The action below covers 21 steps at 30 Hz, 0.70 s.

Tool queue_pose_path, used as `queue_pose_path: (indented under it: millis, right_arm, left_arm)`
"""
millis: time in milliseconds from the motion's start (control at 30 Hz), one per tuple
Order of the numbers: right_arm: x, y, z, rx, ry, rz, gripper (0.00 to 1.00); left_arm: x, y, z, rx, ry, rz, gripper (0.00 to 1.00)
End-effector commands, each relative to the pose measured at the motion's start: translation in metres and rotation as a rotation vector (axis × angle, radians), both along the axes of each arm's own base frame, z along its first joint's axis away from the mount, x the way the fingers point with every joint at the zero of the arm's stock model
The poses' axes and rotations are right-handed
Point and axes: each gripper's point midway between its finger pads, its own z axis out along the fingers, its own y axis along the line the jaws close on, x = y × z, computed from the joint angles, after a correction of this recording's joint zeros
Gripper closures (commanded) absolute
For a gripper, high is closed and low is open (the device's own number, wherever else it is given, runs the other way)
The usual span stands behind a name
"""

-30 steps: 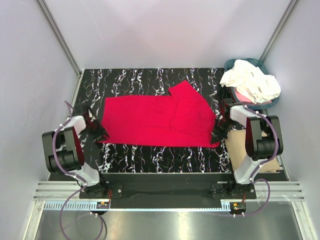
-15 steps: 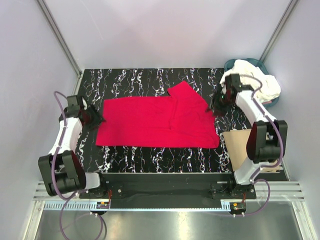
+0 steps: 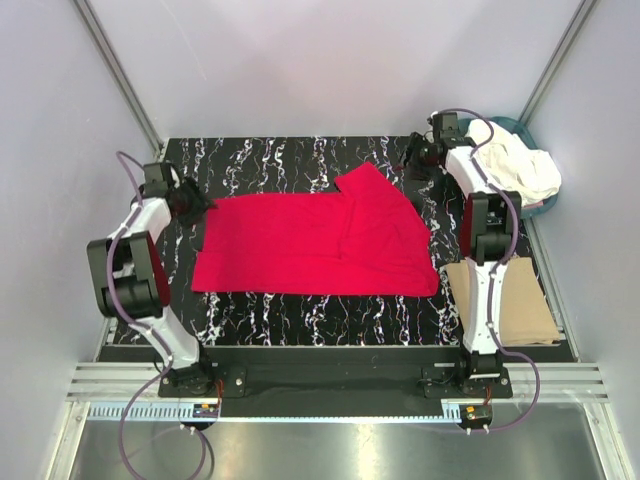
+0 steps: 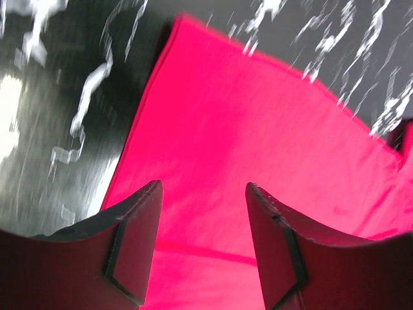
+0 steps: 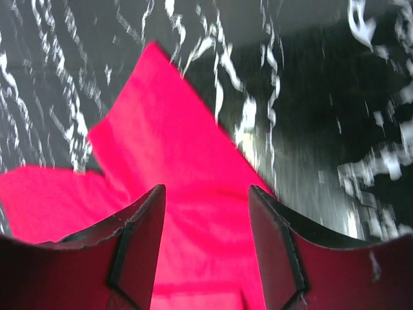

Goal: Fold and stack the t-shirts
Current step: Fold the tshirt

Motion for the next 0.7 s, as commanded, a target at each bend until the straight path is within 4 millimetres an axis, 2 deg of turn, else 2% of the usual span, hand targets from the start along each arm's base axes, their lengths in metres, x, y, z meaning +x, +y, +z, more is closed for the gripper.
queue_pose_path:
  millis: [0,33,100,133,167,233,267,300,333,367,400,433,467,533,667]
  right_arm:
    - [0.03,0.013,0.023,0.051,-0.091,0.019,0.39]
    - [0.033,0.014,0.013,0.061,-0.07,0.006,0.39]
    - [0.042,0.02,0.019,0.058,-0.094,0.009,0.4]
    - [0.043,0.024,0.007,0.042,-0.084,0.027,0.4]
    - [0.05,0.025,0.013,0.026,-0.114,0.032,0.4]
    - [0.053,0.034,0.007,0.016,-0.117,0.061,0.4]
    - [0.058,0.038,0.0,0.019,-0.118,0.068,0.4]
    - [0.061,0.04,-0.003,0.021,-0.118,0.07,0.4]
    - [0.06,0.043,-0.022,0.022,-0.084,0.07,0.4]
    - [0.065,0.046,-0.016,0.032,-0.101,0.074,0.4]
    - [0.066,0.049,-0.02,0.04,-0.097,0.077,0.4]
    - [0.066,0.053,-0.033,0.048,-0.079,0.082,0.4]
    - [0.067,0.058,-0.032,0.051,-0.088,0.092,0.4]
    - [0.066,0.064,-0.046,0.052,-0.067,0.099,0.4]
    - [0.062,0.078,-0.057,0.048,-0.057,0.128,0.42]
  left_arm:
    - [0.052,0.013,0.042,0.046,-0.175,-0.033,0.39]
    - [0.055,0.015,0.038,0.049,-0.161,-0.034,0.39]
    - [0.061,0.021,0.025,0.066,-0.131,-0.027,0.39]
    - [0.068,0.023,0.018,0.069,-0.122,-0.027,0.39]
    - [0.071,0.024,0.013,0.066,-0.109,-0.032,0.39]
    - [0.077,0.026,0.008,0.069,-0.082,-0.039,0.39]
    - [0.078,0.027,-0.006,0.066,-0.052,-0.04,0.39]
    - [0.08,0.027,-0.011,0.063,-0.038,-0.041,0.38]
    - [0.082,0.028,-0.011,0.062,-0.034,-0.036,0.38]
    - [0.083,0.028,-0.02,0.053,-0.019,-0.04,0.38]
    - [0.083,0.026,-0.023,0.042,-0.014,-0.046,0.38]
    - [0.085,0.026,-0.024,0.04,-0.016,-0.048,0.37]
    - [0.085,0.026,-0.029,0.037,-0.006,-0.048,0.37]
    - [0.085,0.025,-0.032,0.037,-0.003,-0.061,0.36]
    - [0.086,0.025,-0.042,0.035,0.016,-0.07,0.36]
